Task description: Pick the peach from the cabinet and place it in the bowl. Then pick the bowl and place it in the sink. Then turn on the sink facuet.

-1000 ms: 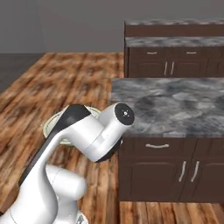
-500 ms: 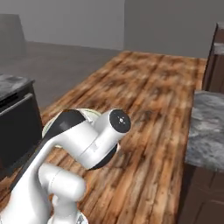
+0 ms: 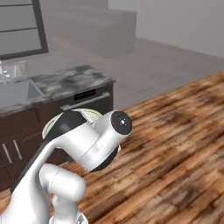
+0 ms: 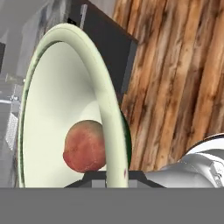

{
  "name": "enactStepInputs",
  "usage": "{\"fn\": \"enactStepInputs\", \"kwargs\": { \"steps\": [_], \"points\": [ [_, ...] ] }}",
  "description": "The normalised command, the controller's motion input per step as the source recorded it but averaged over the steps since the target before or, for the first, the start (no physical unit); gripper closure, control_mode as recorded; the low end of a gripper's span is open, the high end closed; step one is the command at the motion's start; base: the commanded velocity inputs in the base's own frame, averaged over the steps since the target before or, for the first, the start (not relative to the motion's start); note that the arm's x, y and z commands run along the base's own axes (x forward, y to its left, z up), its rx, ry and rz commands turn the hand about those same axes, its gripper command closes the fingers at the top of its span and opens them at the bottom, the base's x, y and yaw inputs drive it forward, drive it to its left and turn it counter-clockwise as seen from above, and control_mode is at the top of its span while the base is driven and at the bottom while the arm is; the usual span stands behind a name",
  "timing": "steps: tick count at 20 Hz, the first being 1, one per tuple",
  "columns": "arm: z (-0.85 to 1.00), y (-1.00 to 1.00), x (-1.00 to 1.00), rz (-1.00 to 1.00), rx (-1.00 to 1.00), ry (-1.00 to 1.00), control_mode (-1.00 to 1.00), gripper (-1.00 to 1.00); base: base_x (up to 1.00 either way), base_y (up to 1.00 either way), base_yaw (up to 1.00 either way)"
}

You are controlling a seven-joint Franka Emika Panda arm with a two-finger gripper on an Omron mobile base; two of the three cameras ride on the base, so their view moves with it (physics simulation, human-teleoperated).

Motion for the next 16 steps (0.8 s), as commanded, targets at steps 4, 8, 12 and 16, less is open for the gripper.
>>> {"fn": "enactStepInputs", "kwargs": {
  "steps": [4, 8, 12, 16],
  "points": [
    [0.00, 0.00, 0.00, 0.00, 0.00, 0.00, 1.00, 1.00, 0.87, 0.00, 0.80],
    [0.00, 0.00, 0.00, 0.00, 0.00, 0.00, 1.00, 1.00, 0.97, 0.00, 0.74],
    [0.00, 0.00, 0.00, 0.00, 0.00, 0.00, 1.00, 1.00, 1.00, 0.00, 0.56],
    [0.00, 0.00, 0.00, 0.00, 0.00, 0.00, 1.00, 1.00, 0.96, -0.01, 0.30]
  ]
}}
